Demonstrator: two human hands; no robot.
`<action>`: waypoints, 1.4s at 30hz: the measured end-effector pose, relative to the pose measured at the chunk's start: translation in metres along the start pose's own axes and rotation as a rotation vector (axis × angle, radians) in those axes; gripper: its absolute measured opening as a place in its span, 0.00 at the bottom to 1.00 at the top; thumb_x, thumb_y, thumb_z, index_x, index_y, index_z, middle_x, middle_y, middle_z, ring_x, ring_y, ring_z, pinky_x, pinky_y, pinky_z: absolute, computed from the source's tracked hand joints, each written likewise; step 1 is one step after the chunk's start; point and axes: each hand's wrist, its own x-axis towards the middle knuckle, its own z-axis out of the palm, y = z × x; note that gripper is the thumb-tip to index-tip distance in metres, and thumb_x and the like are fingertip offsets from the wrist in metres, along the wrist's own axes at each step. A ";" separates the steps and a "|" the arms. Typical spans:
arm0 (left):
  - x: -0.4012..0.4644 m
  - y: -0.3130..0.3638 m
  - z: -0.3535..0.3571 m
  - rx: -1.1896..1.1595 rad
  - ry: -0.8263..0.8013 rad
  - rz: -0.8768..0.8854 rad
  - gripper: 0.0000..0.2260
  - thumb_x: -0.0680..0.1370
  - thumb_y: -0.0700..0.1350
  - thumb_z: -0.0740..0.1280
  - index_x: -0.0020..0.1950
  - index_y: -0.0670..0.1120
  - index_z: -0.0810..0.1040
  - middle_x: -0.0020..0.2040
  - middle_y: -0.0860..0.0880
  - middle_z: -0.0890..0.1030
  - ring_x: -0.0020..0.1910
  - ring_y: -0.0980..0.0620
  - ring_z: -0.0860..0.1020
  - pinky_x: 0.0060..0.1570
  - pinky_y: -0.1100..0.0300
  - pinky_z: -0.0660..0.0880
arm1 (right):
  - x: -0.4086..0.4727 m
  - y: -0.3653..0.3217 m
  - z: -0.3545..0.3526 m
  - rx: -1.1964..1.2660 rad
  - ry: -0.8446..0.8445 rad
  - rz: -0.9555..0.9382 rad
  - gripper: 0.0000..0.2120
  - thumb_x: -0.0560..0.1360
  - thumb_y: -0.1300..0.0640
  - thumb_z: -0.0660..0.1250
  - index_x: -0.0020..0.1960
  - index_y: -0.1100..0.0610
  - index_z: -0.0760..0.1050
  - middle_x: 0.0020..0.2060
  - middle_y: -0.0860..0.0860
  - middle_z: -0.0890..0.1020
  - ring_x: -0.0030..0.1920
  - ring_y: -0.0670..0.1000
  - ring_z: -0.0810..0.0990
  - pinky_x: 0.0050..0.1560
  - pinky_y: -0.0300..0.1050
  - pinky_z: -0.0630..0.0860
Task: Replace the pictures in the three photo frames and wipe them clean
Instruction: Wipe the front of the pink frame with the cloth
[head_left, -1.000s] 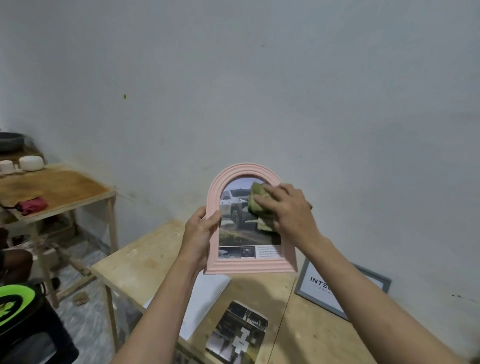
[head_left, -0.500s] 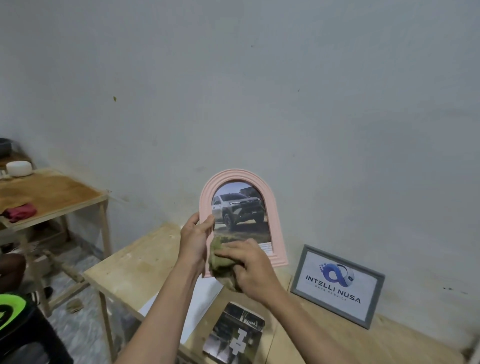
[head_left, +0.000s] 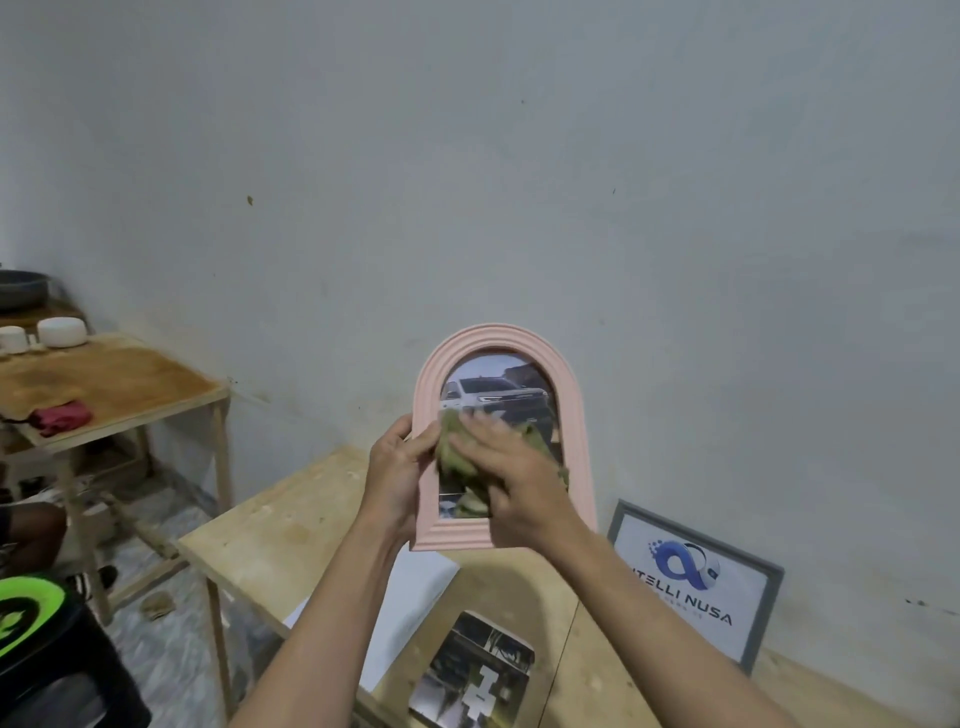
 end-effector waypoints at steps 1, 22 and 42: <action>0.002 0.001 -0.006 0.007 0.023 -0.003 0.07 0.79 0.35 0.66 0.55 0.37 0.80 0.47 0.37 0.84 0.42 0.42 0.83 0.43 0.51 0.81 | -0.009 -0.003 0.003 0.044 -0.083 -0.013 0.30 0.69 0.72 0.61 0.68 0.53 0.73 0.71 0.46 0.68 0.74 0.44 0.61 0.76 0.40 0.50; 0.007 0.004 -0.030 0.203 0.100 0.074 0.05 0.79 0.39 0.67 0.54 0.40 0.79 0.40 0.44 0.82 0.34 0.49 0.80 0.31 0.59 0.77 | -0.051 0.031 -0.004 0.179 -0.254 0.105 0.27 0.73 0.71 0.62 0.66 0.48 0.75 0.70 0.43 0.69 0.71 0.39 0.64 0.76 0.48 0.58; -0.001 -0.008 -0.027 0.028 0.070 -0.086 0.10 0.80 0.37 0.64 0.59 0.35 0.77 0.45 0.36 0.84 0.41 0.40 0.82 0.42 0.49 0.81 | 0.000 -0.011 -0.015 0.458 -0.375 0.199 0.23 0.75 0.68 0.60 0.65 0.48 0.77 0.57 0.43 0.81 0.59 0.39 0.77 0.64 0.39 0.72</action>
